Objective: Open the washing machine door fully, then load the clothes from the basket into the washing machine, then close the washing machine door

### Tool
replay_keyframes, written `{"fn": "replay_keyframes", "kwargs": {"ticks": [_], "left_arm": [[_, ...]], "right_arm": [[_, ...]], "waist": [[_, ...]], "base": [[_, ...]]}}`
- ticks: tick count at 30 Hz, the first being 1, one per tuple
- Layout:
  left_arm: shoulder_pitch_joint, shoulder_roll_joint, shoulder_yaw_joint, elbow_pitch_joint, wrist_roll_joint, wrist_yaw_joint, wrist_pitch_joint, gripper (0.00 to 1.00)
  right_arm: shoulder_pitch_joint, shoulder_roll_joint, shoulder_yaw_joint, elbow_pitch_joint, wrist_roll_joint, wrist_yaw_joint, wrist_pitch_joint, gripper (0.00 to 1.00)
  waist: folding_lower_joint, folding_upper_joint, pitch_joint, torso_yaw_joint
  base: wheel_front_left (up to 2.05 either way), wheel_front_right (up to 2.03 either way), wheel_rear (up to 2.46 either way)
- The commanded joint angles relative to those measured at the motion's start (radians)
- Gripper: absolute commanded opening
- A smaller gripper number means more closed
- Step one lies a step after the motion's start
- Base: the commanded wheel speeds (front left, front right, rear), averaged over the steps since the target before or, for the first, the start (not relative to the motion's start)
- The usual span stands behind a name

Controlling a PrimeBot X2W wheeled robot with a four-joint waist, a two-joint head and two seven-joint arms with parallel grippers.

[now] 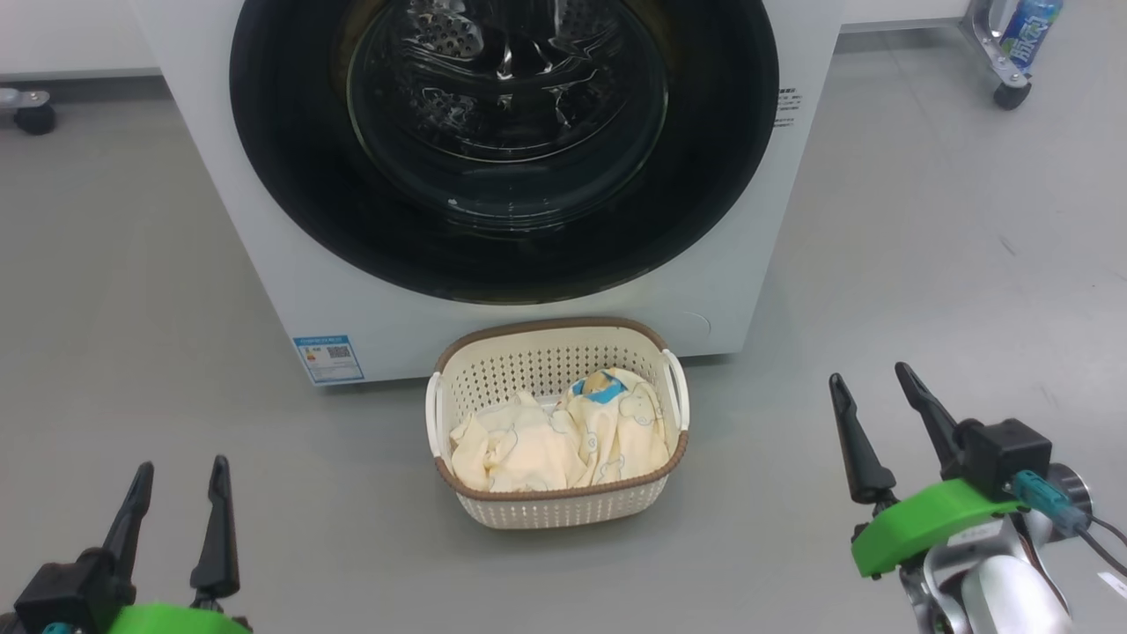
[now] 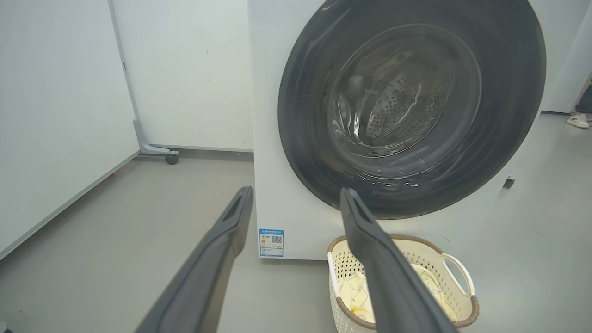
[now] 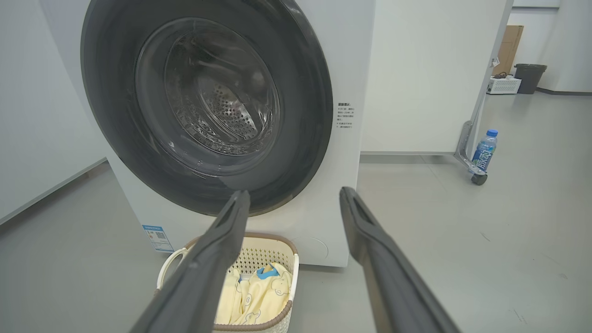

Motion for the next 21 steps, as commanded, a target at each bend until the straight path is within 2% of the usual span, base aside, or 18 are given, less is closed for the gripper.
{"fn": "replay_keyframes", "kwargs": {"ticks": [1,11,21], "left_arm": [[-0.034,0.028,0.047,-0.036,0.004,0.009,-0.006,1.00],[-0.038,0.027,0.056,-0.035,-0.002,0.042,0.008,1.00],[-0.040,0.034,0.058,-0.019,-0.012,0.048,0.007,1.00]], "right_arm": [[-0.026,-0.007,0.016,-0.033,-0.001,-0.003,-0.014,1.00],[-0.032,-0.007,0.014,-0.035,0.002,-0.003,-0.011,1.00],[-0.033,-0.007,0.005,-0.029,0.002,-0.003,-0.015,1.00]], "waist": [[0.0000,-0.0001,0.000,0.000],[0.0000,-0.0001,0.003,0.003],[0.0000,-0.0001,0.002,0.003]], "base": [[0.00,0.00,0.00],[0.00,0.00,0.00],[0.00,0.00,0.00]]}}
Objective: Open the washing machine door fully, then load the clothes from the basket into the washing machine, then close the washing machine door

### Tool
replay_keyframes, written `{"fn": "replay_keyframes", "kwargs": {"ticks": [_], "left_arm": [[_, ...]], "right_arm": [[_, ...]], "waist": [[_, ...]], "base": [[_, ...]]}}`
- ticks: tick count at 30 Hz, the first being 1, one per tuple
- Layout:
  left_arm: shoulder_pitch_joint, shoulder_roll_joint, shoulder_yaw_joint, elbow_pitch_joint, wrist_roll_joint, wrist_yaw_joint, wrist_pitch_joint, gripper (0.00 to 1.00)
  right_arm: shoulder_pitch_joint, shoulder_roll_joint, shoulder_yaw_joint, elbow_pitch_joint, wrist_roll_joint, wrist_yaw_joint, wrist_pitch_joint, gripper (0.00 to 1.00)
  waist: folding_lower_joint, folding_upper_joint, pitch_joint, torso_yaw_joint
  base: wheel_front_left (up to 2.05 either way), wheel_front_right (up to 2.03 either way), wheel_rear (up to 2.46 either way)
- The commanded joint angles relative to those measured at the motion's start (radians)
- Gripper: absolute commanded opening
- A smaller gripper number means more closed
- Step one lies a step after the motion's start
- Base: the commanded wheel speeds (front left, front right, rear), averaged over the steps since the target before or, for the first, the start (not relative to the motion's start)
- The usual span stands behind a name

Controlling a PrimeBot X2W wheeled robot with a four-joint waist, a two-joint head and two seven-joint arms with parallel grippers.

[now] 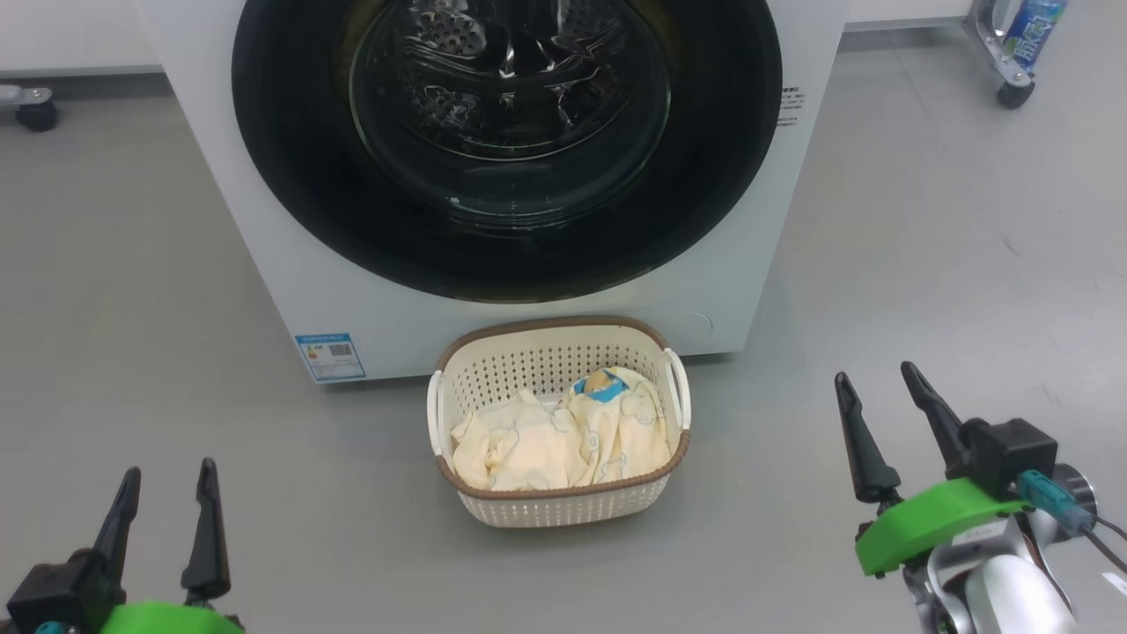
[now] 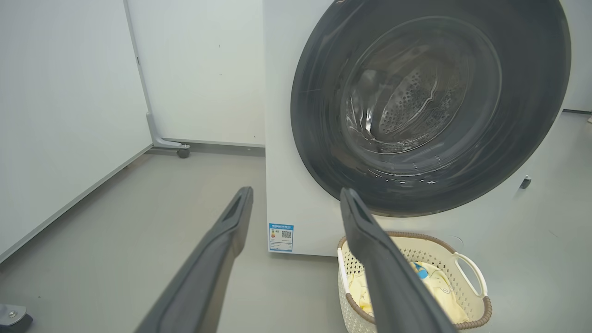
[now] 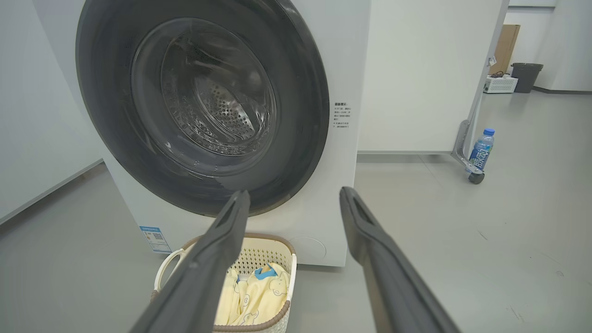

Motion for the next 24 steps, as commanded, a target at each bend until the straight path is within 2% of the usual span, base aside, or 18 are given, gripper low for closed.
{"fn": "replay_keyframes", "kwargs": {"ticks": [1,17,24], "left_arm": [[-0.042,0.033,0.048,-0.025,-0.008,0.006,-0.004,1.00],[-0.050,0.050,0.046,-0.024,-0.012,-0.012,-0.016,1.00],[-0.055,0.055,0.044,-0.024,-0.008,-0.013,-0.020,1.00]], "right_arm": [[-0.033,-0.007,0.016,-0.029,0.002,-0.003,-0.015,1.00],[-0.037,-0.007,0.016,-0.025,0.007,-0.003,-0.024,1.00],[-0.039,-0.007,0.014,-0.025,0.007,-0.003,-0.026,1.00]], "waist": [[0.0000,0.0000,0.000,-0.001],[0.0000,0.0000,0.011,-0.002],[0.0000,0.0000,0.017,0.001]], "base": [[0.00,0.00,0.00],[0.01,0.01,-0.02],[0.42,0.42,-0.83]]}}
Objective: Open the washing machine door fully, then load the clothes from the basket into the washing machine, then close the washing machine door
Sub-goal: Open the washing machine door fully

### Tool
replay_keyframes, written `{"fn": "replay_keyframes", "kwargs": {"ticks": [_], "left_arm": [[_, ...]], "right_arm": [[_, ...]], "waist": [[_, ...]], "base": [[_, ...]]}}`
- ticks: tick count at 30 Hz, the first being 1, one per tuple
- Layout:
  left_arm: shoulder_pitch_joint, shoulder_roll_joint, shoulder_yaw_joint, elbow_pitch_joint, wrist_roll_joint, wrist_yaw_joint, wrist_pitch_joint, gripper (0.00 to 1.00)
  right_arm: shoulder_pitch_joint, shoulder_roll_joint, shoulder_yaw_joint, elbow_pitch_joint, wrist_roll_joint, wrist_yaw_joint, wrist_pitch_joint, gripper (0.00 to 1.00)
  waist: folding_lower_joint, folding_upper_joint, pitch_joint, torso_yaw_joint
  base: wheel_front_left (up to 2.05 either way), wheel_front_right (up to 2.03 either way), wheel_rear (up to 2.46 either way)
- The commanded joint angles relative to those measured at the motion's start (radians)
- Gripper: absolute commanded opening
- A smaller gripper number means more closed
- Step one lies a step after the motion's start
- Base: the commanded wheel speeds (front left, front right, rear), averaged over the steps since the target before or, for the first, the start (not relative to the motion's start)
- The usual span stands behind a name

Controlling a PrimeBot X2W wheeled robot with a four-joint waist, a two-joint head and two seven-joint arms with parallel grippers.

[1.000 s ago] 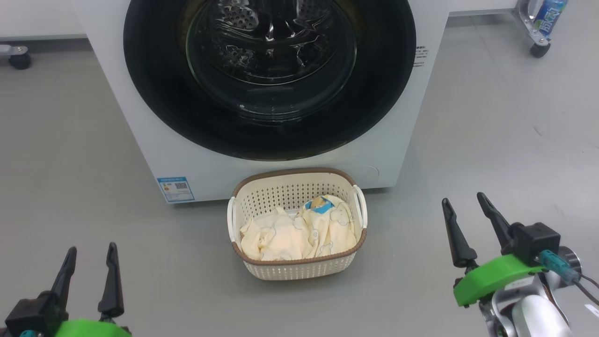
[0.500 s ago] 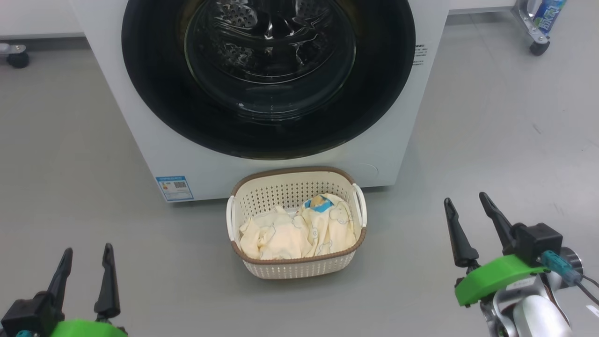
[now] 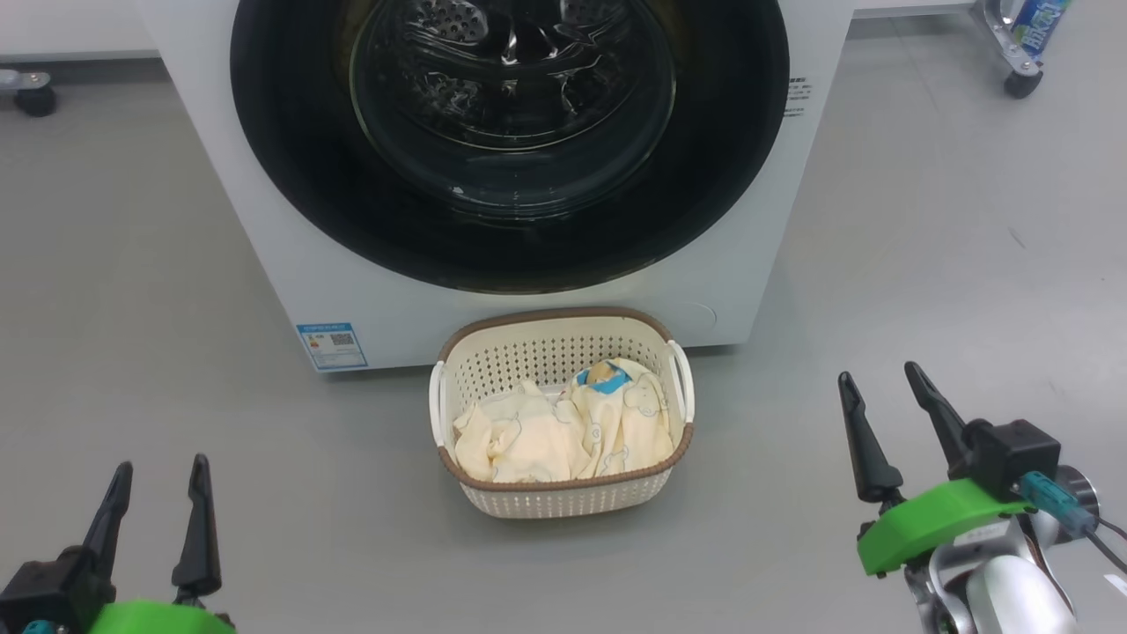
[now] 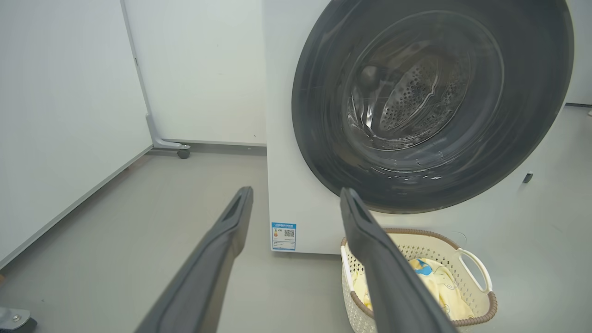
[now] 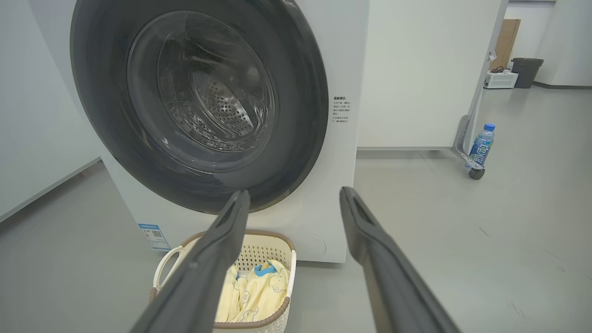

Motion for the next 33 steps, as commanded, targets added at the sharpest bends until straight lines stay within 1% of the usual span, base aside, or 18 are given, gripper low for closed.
{"fn": "replay_keyframes", "kwargs": {"ticks": [1,6,19,23,26,33], "left_arm": [[-0.054,0.033,0.046,-0.026,-0.003,-0.003,-0.010,1.00],[-0.057,0.038,0.048,-0.026,-0.001,-0.002,-0.011,1.00],[-0.065,0.038,0.050,-0.018,-0.012,-0.001,-0.013,1.00],[-0.068,0.028,0.060,-0.029,-0.025,-0.006,-0.014,1.00],[-0.068,0.027,0.057,-0.031,-0.021,-0.015,-0.015,1.00],[-0.070,0.025,0.055,-0.027,-0.012,-0.019,-0.015,1.00]], "right_arm": [[-0.038,-0.007,0.016,-0.030,0.004,-0.003,-0.017,1.00],[-0.039,-0.007,0.014,-0.022,-0.001,-0.003,-0.018,1.00],[-0.043,-0.007,0.016,-0.015,0.000,-0.003,-0.022,1.00],[-0.043,-0.007,0.012,-0.014,0.001,-0.003,-0.024,1.00],[-0.043,-0.007,0.012,-0.013,0.003,-0.003,-0.027,1.00],[-0.041,-0.007,0.013,-0.011,0.004,-0.003,-0.030,1.00]], "waist": [[0.0000,0.0000,0.001,0.001],[0.0000,0.0000,0.003,0.004],[0.0000,0.0000,0.009,0.010],[0.0000,0.0000,0.010,0.011],[0.0000,0.0000,0.010,0.011],[0.0000,0.0000,0.007,0.014]], "base": [[0.73,0.73,-1.46],[0.97,0.97,-1.93],[1.23,1.23,-2.46],[1.17,1.17,-2.34],[0.84,0.84,-1.68],[0.48,0.48,-0.96]]}}
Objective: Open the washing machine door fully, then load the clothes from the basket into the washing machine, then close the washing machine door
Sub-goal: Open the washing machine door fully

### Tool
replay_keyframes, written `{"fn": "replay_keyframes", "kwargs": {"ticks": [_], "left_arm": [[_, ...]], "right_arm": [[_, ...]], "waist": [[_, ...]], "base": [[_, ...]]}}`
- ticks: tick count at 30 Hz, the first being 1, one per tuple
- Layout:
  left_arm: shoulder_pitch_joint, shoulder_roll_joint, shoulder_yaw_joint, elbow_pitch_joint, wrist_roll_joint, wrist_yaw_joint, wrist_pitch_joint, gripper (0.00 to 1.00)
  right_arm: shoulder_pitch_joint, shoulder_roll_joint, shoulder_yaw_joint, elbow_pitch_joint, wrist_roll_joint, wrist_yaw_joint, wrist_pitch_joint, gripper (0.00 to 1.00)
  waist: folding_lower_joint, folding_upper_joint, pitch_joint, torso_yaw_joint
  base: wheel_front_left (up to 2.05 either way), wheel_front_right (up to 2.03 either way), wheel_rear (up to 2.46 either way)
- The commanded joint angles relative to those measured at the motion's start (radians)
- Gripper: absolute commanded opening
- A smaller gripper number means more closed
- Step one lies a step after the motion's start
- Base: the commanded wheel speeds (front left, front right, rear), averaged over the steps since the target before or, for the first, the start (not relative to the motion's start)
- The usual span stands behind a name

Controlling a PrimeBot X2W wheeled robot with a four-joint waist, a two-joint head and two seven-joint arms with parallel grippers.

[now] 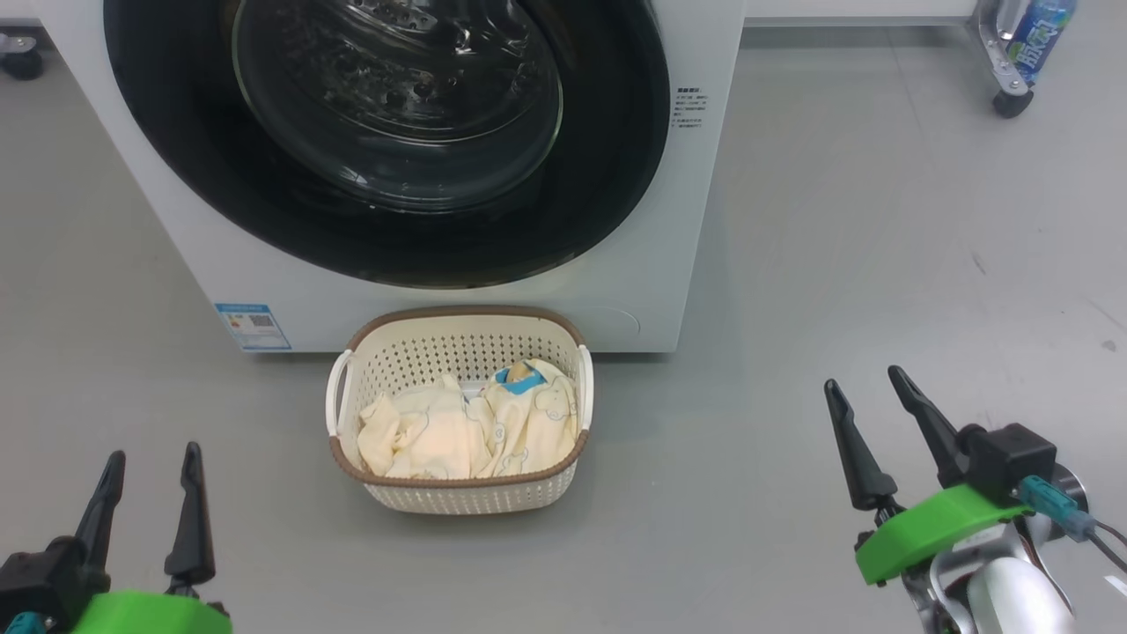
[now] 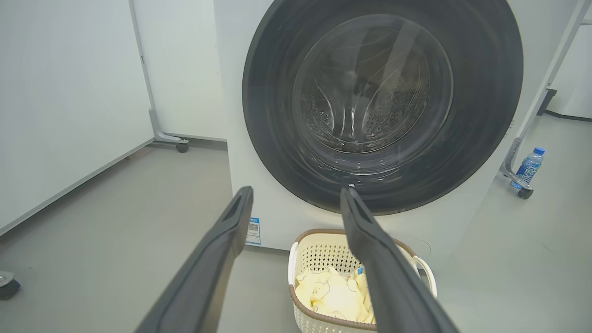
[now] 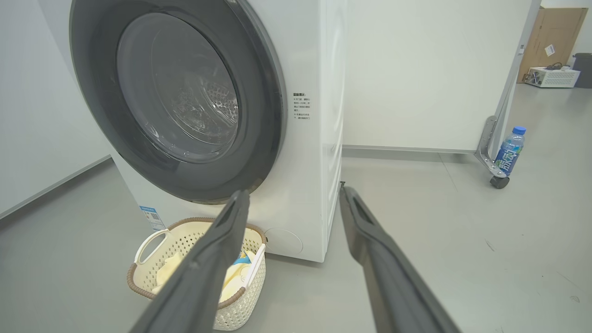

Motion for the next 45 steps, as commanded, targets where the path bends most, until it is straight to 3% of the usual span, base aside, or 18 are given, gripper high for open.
{"fn": "replay_keyframes", "kwargs": {"ticks": [1,45], "left_arm": [[-0.050,0.027,0.042,-0.027,0.011,-0.002,-0.014,1.00],[-0.024,0.012,0.045,-0.064,0.012,-0.028,-0.014,1.00]], "right_arm": [[-0.039,-0.007,0.021,-0.029,0.004,-0.003,-0.011,1.00],[-0.059,-0.007,-0.008,-0.056,0.005,-0.003,-0.023,1.00]], "waist": [[0.0000,0.0000,-0.002,0.000],[0.0000,0.0000,0.043,-0.005]], "base": [[0.21,0.21,-0.41],[0.00,0.00,-0.01]]}}
